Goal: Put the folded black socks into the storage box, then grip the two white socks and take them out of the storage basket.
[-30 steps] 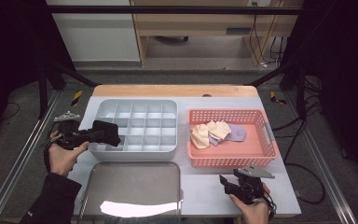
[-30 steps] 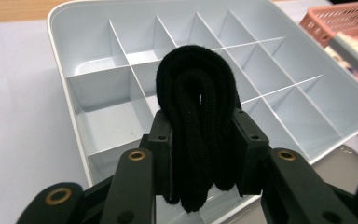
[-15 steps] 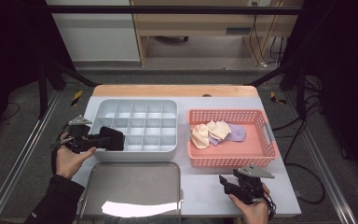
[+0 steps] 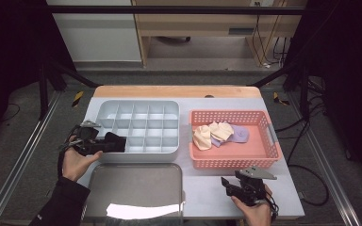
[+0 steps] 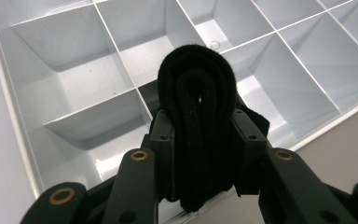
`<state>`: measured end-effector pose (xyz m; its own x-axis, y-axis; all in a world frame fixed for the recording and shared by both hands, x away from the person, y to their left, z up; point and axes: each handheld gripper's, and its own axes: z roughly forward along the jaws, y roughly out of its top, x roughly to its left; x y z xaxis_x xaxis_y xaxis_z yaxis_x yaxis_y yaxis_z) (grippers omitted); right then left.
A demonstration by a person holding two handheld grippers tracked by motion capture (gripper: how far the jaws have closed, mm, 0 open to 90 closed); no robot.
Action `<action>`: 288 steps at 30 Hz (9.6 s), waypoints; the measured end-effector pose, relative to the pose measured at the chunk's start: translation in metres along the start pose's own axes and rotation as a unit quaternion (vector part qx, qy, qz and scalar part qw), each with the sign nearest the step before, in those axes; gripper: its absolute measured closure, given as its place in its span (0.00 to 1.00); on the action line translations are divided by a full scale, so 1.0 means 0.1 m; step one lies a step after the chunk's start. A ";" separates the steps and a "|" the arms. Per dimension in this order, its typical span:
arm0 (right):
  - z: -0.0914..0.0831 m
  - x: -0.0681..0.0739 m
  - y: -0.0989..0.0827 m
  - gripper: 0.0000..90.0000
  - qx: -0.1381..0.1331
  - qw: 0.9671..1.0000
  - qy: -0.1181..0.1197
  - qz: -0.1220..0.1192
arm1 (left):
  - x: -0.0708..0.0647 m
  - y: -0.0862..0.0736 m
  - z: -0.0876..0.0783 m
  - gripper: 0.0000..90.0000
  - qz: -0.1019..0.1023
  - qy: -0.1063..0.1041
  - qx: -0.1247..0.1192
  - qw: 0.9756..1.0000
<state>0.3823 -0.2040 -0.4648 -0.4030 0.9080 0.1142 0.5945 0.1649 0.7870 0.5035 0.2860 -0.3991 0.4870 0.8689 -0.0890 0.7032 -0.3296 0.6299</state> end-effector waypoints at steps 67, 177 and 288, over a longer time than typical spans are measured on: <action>-0.14 0.06 0.05 0.38 -0.044 0.999 0.012 -0.007 | -0.52 -0.54 -0.42 0.45 -0.001 -0.042 -0.220 0.975; 0.99 -0.49 1.63 0.46 -0.033 0.997 -0.075 -0.001 | -0.49 -1.15 -0.17 0.51 -0.024 -0.027 -0.160 0.986; -0.10 0.32 0.38 0.85 -0.018 0.992 0.117 -0.042 | -0.49 -1.17 -0.19 0.45 -0.039 -0.017 -0.170 0.984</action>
<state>0.3846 -0.1729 -0.4254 -0.6026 0.7771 0.1816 0.5284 0.2180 0.8205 0.3873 0.2889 -0.4537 0.4598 0.8715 -0.1704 0.5277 -0.1138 0.8418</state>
